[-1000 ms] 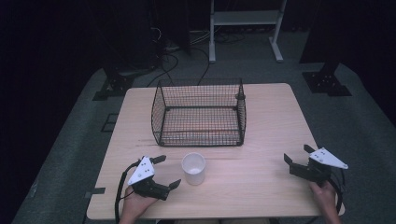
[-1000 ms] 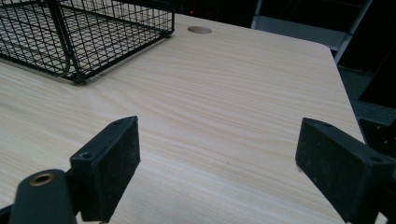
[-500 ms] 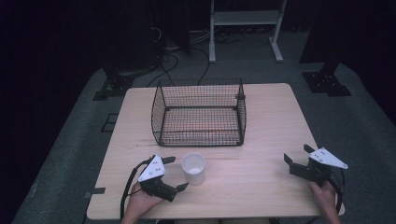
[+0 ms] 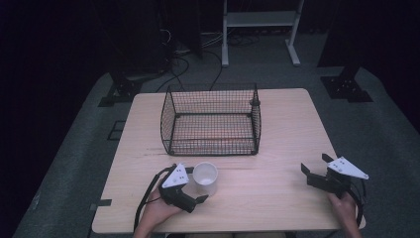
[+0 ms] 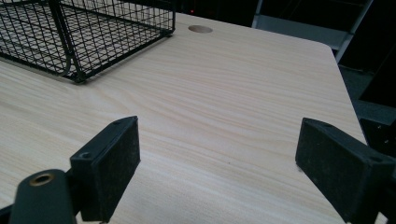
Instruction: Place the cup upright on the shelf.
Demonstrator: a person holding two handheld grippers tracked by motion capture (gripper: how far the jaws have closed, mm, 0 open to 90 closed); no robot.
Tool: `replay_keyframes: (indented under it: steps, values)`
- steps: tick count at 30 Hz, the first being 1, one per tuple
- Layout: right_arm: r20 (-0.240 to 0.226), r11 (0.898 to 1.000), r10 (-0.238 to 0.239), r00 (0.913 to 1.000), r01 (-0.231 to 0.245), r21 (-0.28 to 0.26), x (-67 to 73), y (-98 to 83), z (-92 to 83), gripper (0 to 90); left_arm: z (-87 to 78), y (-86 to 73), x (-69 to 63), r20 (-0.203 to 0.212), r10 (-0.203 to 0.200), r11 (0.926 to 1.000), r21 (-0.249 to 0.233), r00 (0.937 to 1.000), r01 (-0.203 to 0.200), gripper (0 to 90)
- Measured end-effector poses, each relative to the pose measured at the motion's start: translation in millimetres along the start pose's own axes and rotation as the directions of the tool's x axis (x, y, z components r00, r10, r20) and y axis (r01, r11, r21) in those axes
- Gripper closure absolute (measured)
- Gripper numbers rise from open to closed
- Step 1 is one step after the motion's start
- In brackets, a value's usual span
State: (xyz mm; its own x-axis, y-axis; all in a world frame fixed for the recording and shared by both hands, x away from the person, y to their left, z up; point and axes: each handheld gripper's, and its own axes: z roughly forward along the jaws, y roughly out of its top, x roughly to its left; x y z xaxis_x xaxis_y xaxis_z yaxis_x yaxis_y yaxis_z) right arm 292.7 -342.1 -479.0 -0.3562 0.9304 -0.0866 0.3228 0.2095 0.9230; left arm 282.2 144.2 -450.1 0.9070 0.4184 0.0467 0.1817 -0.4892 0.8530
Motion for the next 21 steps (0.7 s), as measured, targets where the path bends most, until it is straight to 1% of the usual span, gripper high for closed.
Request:
replay_keyframes:
  steps: [5,9,11,14,18,19,20,21]
  values:
    - [0.0,1.0,0.0,1.0,0.0,0.0,0.0,0.0,0.0,13.0,5.1,7.4,4.2,0.0,-0.001,0.9999,0.015,1.0,0.001,2.4]
    - [-0.001,1.0,0.001,1.0,-0.001,-0.001,0.0,0.0,0.0,13.0,9.9,12.8,8.9,0.013,-0.003,0.999,0.044,0.9999,0.002,2.7]
    - [-0.001,1.0,0.001,1.0,-0.001,-0.001,0.0,0.0,0.0,13.0,11.9,15.1,10.7,0.018,-0.006,0.9983,0.058,0.9998,0.005,4.8]
    - [-0.002,1.0,0.001,1.0,-0.001,-0.002,0.0,0.0,0.0,13.0,14.1,18.2,11.5,0.026,0.004,0.9977,0.068,0.9996,-0.006,4.9]
    - [-0.003,1.0,0.001,1.0,-0.001,-0.003,-0.1,0.0,-0.1,13.0,17.3,19.4,15.0,0.037,-0.002,0.9957,0.093,0.9993,-0.001,5.6]
    - [-0.004,1.0,0.001,1.0,-0.001,-0.003,0.0,0.0,-0.1,13.0,17.6,19.4,15.8,0.048,-0.006,0.9959,0.09,0.9988,0.002,6.5]
    - [-0.004,1.0,0.001,1.0,-0.001,-0.003,0.0,0.0,-0.1,13.0,17.4,19.4,16.0,0.06,-0.003,0.9965,0.083,0.9982,-0.002,9.7]
    - [-0.004,1.0,0.0,1.0,0.0,-0.003,0.0,0.0,-0.1,13.0,17.7,19.7,15.9,0.063,0.003,0.9966,0.081,0.998,-0.008,12.4]
